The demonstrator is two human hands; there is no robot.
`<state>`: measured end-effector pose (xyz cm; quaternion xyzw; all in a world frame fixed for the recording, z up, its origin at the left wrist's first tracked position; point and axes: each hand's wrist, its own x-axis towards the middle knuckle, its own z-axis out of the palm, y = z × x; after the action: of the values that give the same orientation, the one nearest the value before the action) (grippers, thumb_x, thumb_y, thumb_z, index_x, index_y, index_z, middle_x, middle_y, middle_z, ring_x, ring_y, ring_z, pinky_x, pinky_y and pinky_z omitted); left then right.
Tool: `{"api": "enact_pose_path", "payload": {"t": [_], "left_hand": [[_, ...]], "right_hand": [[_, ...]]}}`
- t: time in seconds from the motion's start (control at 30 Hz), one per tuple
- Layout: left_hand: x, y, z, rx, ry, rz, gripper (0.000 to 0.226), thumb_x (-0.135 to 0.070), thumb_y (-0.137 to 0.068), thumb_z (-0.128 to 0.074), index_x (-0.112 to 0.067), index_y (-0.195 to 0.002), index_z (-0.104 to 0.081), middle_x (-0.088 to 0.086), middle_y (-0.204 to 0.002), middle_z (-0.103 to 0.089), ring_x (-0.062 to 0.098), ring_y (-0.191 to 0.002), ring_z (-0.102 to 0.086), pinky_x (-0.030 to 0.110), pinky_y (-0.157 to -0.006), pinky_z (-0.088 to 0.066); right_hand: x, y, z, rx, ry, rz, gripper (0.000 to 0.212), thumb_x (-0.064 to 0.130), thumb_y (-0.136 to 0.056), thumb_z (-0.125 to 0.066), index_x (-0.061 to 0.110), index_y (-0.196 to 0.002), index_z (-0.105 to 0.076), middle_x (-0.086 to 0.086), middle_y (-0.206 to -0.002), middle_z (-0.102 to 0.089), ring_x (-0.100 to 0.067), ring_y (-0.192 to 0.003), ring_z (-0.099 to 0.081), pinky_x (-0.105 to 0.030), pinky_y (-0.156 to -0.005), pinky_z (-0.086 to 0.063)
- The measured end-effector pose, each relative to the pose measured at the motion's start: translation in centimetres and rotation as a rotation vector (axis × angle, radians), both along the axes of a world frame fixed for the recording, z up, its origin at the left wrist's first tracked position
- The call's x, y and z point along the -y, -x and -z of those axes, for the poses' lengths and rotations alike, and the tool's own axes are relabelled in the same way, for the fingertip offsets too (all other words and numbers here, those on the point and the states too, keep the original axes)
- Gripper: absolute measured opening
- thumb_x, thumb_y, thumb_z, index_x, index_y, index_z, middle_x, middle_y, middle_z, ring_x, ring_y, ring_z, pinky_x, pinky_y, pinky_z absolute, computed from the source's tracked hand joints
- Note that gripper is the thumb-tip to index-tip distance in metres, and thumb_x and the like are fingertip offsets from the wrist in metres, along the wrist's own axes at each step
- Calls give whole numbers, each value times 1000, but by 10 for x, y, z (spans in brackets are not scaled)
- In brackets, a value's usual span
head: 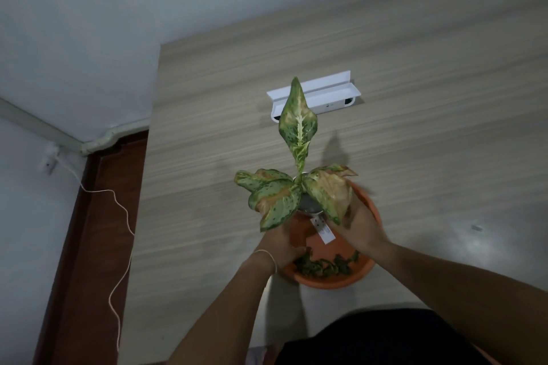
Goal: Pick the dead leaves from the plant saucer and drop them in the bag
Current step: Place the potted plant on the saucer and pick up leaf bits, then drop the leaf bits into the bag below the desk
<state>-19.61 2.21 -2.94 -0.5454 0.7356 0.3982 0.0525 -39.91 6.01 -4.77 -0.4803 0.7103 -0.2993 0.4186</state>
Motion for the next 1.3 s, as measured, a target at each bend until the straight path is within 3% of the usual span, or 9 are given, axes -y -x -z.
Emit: {"api": "enact_pose_path", "payload": {"t": [0.1,0.23,0.33,0.53,0.7,0.87,1.03,1.17,1.3], "left_hand": [[-5,2,-5,203,-18,221,50,-18,-81,-68,-7,-127,-53,20,-127,-55,35,-114,-53,37,-94,-46],[-11,1,3,304,13,376,48,-23,-78,-69,-13,-123,-56,17,-123,-52,37,-107,-55,42,-92,-49],[-15,7,4,327,45,440,41,-22,-78,-67,-13,-116,-58,18,-118,-54,38,-100,-58,42,-87,-51],[-20,12,9,309,53,407,31,-23,-81,-66,-7,-108,-62,19,-112,-65,37,-98,-64,42,-85,-52],[-21,11,14,287,59,376,20,-23,-80,-64,-10,-95,-68,17,-100,-71,36,-89,-67,41,-79,-55],[-19,10,20,265,70,391,16,-23,-82,-63,-17,-93,-72,10,-95,-73,32,-84,-67,39,-78,-56],[-18,6,28,156,25,242,19,-16,-81,-60,-17,-91,-76,6,-98,-75,26,-87,-66,33,-80,-54],[-17,6,27,67,21,-55,15,-14,-78,-65,-16,-85,-79,3,-93,-78,18,-88,-68,30,-84,-54],[-20,-2,25,37,97,-307,11,-16,-78,-72,-14,-86,-79,2,-89,-78,11,-81,-69,18,-78,-50]], "right_hand": [[-14,-8,13,-42,-113,-22,45,41,-70,-77,21,-107,-63,1,-88,-71,-16,-78,-68,-42,-72,-59],[-24,-28,11,-318,-212,-458,38,41,-73,-69,27,-108,-64,4,-108,-64,-15,-97,-64,-36,-83,-56],[-26,-41,12,-432,-226,-614,36,44,-73,-62,29,-106,-63,-1,-111,-63,-24,-98,-65,-39,-80,-57],[-26,-56,19,-519,-241,-693,40,38,-79,-62,22,-116,-60,-5,-120,-63,-30,-104,-64,-44,-85,-56],[-21,-64,21,-492,-258,-692,23,23,-89,-55,15,-105,-69,-11,-111,-69,-30,-99,-66,-36,-79,-49],[-20,-45,17,-420,-246,-637,16,17,-81,-64,15,-90,-76,-5,-93,-76,-23,-88,-68,-28,-69,-48],[-14,-19,17,-324,-203,-529,15,17,-81,-67,17,-90,-80,1,-88,-78,-13,-81,-69,-22,-67,-50],[-9,-8,12,-223,-165,-460,12,11,-84,-69,12,-91,-79,-1,-90,-76,-3,-72,-57,-16,-66,-42],[-5,-9,11,-74,-167,-301,8,6,-81,-70,12,-80,-75,-4,-89,-76,-6,-74,-64,-21,-74,-53]]}}
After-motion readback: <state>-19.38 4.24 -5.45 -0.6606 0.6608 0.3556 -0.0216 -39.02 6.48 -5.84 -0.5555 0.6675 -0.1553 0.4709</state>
